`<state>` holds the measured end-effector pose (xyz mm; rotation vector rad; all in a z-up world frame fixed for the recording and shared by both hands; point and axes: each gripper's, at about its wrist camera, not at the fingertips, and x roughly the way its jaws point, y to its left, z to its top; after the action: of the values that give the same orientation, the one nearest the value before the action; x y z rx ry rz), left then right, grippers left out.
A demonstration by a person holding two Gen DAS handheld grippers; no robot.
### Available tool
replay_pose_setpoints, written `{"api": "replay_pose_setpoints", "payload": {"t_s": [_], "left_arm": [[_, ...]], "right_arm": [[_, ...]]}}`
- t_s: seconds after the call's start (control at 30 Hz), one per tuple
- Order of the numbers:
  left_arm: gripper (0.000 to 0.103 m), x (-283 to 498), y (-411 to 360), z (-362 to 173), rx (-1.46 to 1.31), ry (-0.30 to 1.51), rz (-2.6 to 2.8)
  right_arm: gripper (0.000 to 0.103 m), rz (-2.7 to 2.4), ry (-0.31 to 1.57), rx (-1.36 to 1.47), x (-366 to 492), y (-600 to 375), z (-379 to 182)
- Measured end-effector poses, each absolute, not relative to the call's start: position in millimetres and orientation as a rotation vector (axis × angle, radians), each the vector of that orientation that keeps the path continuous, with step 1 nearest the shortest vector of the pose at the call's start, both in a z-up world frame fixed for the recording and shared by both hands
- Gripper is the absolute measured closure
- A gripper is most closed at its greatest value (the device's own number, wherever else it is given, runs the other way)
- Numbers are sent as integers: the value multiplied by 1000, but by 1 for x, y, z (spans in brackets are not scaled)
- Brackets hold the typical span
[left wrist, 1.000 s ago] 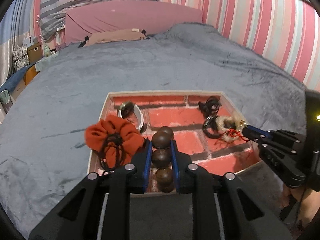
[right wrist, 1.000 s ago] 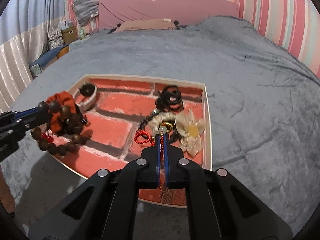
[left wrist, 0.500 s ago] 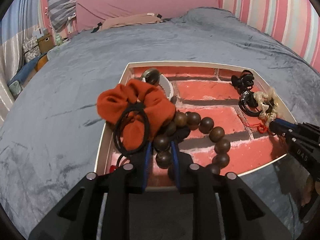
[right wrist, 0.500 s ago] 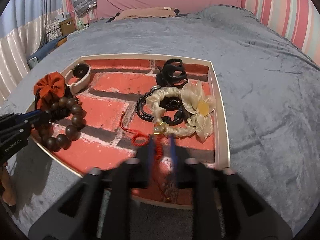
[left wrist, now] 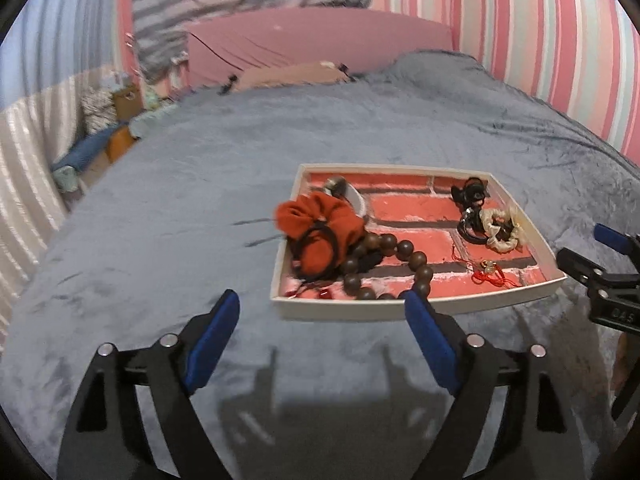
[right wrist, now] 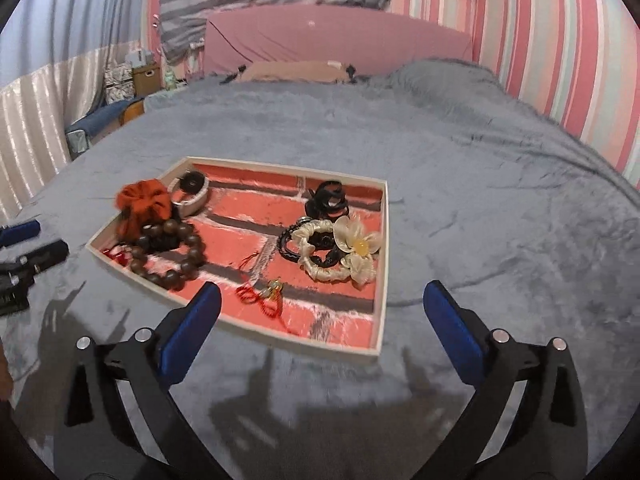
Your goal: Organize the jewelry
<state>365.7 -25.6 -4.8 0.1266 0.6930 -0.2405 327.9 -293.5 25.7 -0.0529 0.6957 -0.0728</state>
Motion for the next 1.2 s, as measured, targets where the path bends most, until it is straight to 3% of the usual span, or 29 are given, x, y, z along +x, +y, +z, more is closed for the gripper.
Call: {"api": "replay_pose_setpoints", "payload": {"t_s": [0.43, 0.77, 1.2], "left_arm": [[7, 216, 2, 55, 86, 565, -139], [5, 126, -13, 52, 50, 530, -109], [5, 84, -15, 44, 44, 528, -121]], "right_arm": [[4, -61, 629, -68, 187, -263, 64], [4, -80, 589, -83, 106, -249, 69], [4, -124, 561, -23, 63, -249, 81]]}}
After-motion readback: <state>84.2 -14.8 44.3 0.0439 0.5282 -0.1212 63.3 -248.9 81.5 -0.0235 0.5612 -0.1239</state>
